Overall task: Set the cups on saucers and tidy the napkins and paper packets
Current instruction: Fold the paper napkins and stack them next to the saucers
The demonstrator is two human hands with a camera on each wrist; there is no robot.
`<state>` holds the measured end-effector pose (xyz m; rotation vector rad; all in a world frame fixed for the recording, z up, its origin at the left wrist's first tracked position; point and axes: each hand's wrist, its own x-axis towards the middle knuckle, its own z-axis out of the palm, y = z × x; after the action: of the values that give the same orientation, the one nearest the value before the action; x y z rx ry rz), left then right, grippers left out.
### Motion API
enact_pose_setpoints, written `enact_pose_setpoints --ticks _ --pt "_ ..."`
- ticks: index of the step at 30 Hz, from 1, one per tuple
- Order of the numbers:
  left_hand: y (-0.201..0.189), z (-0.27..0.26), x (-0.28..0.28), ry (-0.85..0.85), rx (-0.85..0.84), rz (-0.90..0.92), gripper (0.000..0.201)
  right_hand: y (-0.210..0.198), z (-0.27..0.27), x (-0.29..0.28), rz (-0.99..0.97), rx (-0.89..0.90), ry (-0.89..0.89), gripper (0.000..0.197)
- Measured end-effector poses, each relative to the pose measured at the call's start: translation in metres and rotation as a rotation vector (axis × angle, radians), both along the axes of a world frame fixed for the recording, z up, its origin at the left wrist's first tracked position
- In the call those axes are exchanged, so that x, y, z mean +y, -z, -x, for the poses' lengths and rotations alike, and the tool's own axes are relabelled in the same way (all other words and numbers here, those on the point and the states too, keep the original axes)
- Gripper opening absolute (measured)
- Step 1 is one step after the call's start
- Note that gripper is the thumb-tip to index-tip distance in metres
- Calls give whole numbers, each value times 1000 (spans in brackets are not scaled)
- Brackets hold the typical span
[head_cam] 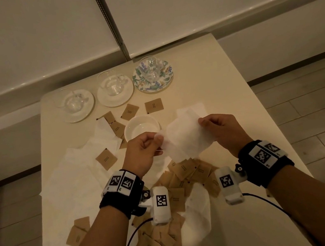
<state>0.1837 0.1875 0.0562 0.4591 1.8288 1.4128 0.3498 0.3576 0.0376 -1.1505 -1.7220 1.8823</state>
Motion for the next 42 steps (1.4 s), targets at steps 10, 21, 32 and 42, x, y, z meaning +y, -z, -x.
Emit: enact_pose_setpoints --ticks 10,21,32,42 --pt "9 -1 -2 -46 69 -34 22 -7 3 -2 21 16 25 31" --pt "11 -22 -14 23 427 128 18 -13 0 -7 116 59 5 33" --pt "3 -58 16 5 -412 -121 25 -28 2 -16 293 165 -93 36" --pt "11 -45 -5 -123 -273 -69 15 -10 -11 -17 135 43 -48 30"
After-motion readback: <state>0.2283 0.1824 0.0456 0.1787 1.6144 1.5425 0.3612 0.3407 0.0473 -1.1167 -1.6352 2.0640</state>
